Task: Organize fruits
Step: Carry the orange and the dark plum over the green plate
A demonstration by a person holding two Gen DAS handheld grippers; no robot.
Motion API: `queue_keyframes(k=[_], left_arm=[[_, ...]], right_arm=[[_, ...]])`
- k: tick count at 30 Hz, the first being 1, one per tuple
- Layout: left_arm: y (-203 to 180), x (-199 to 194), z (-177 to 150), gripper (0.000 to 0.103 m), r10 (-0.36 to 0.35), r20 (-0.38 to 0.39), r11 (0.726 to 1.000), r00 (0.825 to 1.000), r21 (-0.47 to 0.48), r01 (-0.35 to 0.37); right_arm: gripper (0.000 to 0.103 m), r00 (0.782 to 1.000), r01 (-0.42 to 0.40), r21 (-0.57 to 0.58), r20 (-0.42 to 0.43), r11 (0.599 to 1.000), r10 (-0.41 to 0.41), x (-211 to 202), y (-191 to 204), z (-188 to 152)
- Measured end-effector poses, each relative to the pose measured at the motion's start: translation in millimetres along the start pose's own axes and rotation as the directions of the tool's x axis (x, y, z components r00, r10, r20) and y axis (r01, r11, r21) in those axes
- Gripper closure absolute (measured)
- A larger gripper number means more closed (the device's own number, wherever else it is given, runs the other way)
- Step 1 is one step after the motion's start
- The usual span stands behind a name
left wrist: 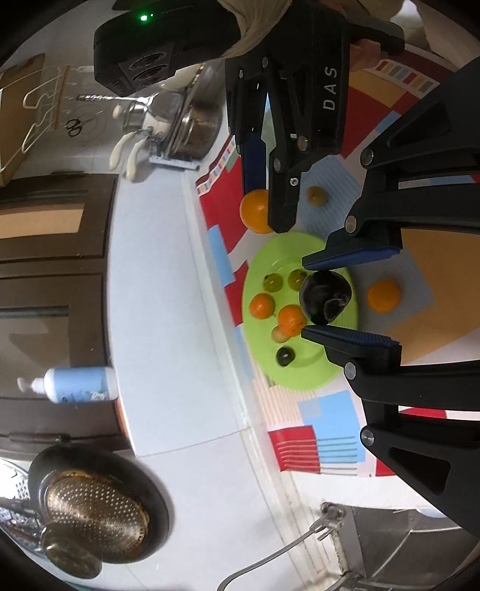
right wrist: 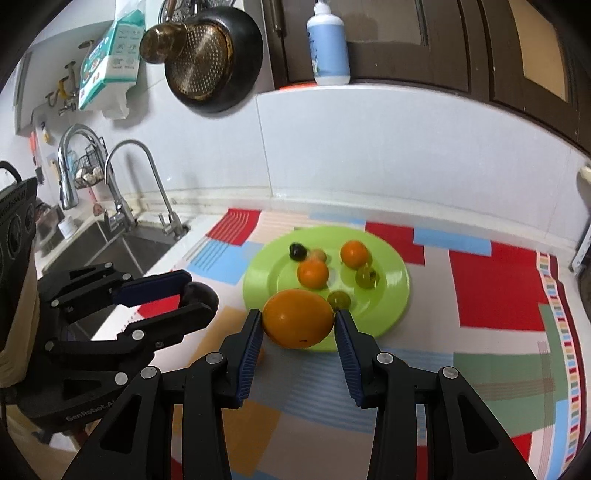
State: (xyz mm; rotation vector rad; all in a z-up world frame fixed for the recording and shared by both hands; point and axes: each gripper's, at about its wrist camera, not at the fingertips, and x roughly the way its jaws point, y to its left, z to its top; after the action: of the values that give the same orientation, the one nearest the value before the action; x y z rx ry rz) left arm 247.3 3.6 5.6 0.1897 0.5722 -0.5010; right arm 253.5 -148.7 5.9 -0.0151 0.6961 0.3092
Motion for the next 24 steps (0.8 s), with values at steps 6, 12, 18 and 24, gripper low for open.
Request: queue_keyframes(k=[6,12,18,24], left_arm=[[13,3,13,0.072,0.047,0.022,0.999,0.999,-0.014,-0.046],[27,17,22,0.072,0.082,0.026,0.996,0.996,-0.02,-0.082],[37,33,27,0.072,0.095,0.03,0.995,0.995,-0.02,-0.095],[46,51,30,0.072,0.092,0.018,0.995,0.996,-0.027,-0.092]], right_arm=[[0.062,0.998,0.035,0.007,0.051,0.999,-0.036,4,-3,20],[0.062,0.995,0.08,-0.008,0.061,0.997,-0.08,17,-9,34],[0.062,0.997,0.077,0.004,0.027,0.997,-0.077,39,-17,42],[0.062,0.996,0.085,0.021,-0.01,0.996,-0.085,62,-24,46]])
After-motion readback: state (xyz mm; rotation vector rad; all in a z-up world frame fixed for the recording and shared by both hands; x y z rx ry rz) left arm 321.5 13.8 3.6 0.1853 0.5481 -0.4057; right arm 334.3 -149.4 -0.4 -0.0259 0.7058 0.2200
